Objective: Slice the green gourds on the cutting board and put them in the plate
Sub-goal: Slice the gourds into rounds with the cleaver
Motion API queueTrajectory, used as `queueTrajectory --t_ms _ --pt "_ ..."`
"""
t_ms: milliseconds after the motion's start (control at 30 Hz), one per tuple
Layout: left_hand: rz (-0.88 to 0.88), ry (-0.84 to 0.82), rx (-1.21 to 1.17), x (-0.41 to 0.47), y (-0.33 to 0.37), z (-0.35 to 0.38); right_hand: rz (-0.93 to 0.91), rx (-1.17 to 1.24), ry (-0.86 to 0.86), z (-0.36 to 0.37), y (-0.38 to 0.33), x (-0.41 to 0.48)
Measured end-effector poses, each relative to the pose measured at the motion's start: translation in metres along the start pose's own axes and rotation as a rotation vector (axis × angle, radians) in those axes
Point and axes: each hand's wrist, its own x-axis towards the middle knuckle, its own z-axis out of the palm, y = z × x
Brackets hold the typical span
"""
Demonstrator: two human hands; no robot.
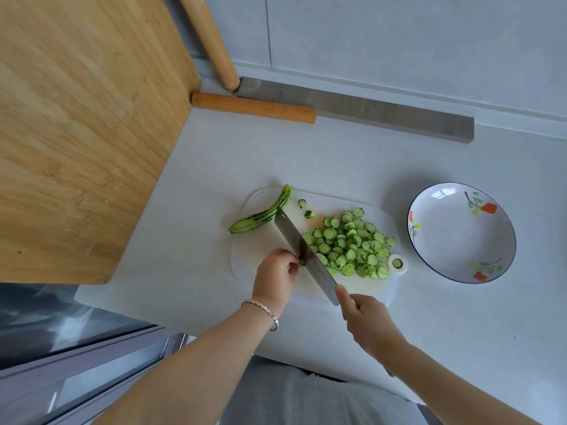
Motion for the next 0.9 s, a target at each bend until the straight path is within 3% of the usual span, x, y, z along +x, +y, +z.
queueTrajectory --t_ms 200,500,900 --pt "-0.089 -0.034 -0.026 0.001 0.006 -0.002 0.019 0.065 0.007 -0.002 0.005 -0.001" --pt "-0.064 0.01 -0.061 0.001 0.008 0.003 0.014 0.161 -0.012 -0.012 0.0 -0.011" --pt "-0.099 0.018 -0.071 -0.001 0.011 0.003 0.005 0.094 -0.003 -0.015 -0.002 -0.01"
